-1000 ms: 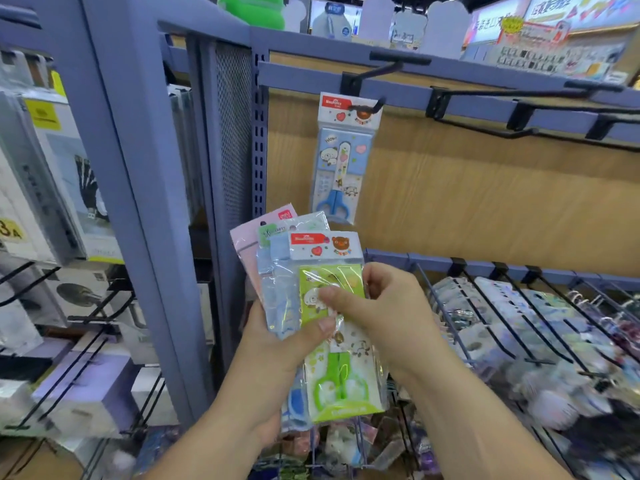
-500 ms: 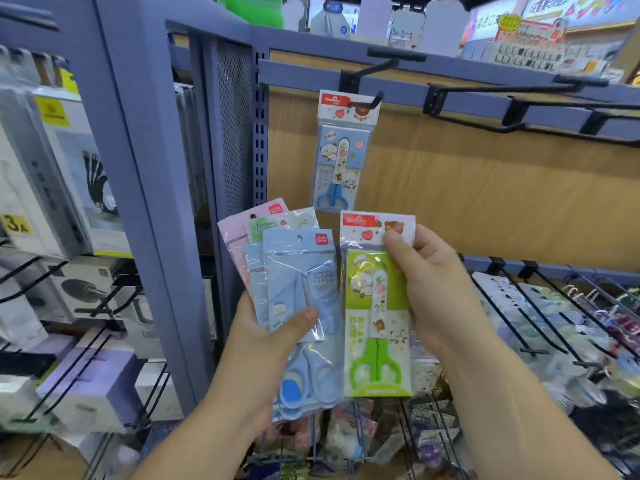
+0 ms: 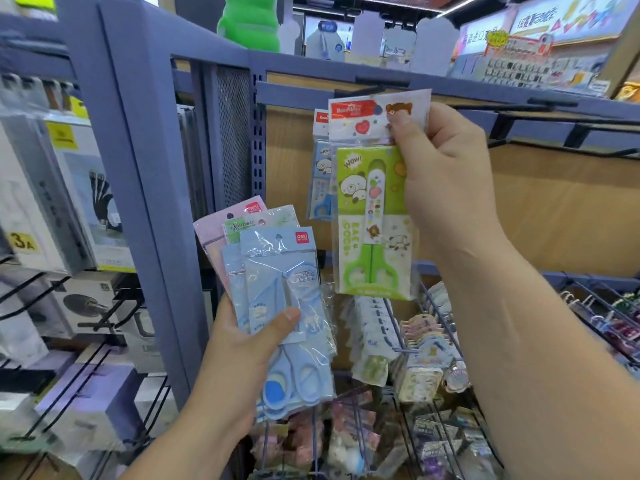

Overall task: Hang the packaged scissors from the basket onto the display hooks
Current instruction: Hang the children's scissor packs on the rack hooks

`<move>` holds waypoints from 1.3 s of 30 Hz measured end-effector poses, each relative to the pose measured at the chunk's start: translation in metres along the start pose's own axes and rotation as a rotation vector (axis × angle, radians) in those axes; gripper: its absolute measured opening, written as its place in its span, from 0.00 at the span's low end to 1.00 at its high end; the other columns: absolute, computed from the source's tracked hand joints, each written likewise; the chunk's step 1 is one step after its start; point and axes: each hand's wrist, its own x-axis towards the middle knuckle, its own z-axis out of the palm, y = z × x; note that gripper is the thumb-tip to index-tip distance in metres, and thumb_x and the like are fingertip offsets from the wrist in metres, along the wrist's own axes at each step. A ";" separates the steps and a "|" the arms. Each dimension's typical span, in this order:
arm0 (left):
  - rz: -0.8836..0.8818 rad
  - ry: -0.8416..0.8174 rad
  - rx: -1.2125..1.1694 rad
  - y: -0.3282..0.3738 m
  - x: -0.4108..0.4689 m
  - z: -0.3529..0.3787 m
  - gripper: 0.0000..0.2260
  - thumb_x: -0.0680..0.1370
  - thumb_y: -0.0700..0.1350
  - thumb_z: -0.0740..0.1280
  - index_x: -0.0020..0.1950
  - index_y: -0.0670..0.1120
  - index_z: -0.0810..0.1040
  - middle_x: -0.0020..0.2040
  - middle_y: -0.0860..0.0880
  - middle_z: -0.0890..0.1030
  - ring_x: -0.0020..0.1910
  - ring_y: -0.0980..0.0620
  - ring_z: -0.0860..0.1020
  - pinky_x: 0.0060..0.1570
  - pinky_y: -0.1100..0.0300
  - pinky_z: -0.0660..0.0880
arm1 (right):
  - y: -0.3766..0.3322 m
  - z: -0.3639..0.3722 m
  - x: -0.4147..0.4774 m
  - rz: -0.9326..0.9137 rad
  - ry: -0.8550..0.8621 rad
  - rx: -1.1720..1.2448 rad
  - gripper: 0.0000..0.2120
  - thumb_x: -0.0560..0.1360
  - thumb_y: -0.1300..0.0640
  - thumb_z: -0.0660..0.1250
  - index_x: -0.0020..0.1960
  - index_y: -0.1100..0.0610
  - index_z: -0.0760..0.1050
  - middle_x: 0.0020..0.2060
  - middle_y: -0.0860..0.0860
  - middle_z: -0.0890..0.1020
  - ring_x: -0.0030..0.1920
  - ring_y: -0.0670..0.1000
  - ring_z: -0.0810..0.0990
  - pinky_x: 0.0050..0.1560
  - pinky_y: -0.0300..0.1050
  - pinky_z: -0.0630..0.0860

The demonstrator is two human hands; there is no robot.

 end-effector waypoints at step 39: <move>-0.002 -0.055 -0.035 0.003 0.002 0.013 0.28 0.66 0.43 0.76 0.66 0.54 0.78 0.57 0.46 0.88 0.54 0.41 0.87 0.55 0.42 0.82 | 0.052 0.034 -0.077 0.334 -0.332 -0.041 0.24 0.64 0.49 0.85 0.54 0.48 0.77 0.42 0.52 0.85 0.34 0.42 0.78 0.38 0.38 0.77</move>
